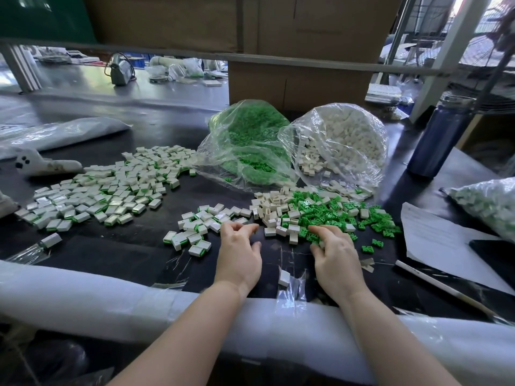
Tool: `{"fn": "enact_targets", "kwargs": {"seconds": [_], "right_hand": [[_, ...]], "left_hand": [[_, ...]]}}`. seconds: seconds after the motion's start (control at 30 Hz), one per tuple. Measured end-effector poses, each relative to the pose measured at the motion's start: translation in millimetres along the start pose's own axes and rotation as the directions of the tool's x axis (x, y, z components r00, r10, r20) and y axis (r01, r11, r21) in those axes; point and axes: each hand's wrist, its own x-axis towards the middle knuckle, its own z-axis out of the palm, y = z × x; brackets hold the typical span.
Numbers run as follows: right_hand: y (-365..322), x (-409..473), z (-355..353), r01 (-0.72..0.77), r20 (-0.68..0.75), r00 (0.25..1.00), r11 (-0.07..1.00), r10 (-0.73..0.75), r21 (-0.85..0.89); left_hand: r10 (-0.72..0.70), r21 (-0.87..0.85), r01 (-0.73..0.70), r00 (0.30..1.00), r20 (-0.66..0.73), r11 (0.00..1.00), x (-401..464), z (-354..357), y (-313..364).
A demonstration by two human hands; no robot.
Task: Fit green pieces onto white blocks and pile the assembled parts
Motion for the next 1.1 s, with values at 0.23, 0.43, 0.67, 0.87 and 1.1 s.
{"fn": "enact_targets", "kwargs": {"seconds": [0.23,0.43,0.67,0.87,1.1], "right_hand": [[1.3,2.1,11.8,0.042,0.114,0.993,0.968,-0.014,-0.249],[-0.8,0.6,11.9,0.081,0.025,0.997,0.938,-0.077,-0.337],[-5.0,-2.5,4.5,0.07,-0.05,0.995,0.958,-0.087,-0.278],[-7.8,-5.4,0.2,0.085,-0.076,0.991,0.963,-0.107,-0.255],[-7.7,-6.4,-4.5,0.085,-0.09,0.993,0.992,-0.077,0.097]], "left_hand": [[-0.021,0.324,-0.024,0.99,0.137,0.946,0.6,7.2,1.1],[0.066,0.487,-0.227,0.943,0.325,0.843,2.9,14.6,-2.5],[0.249,0.342,-0.298,0.952,0.178,0.891,-3.4,9.4,-0.8],[0.25,0.277,-0.274,0.961,0.119,0.921,-4.5,5.3,1.1],[0.239,0.277,-0.3,0.942,0.234,0.913,-3.0,6.4,1.6]]}}
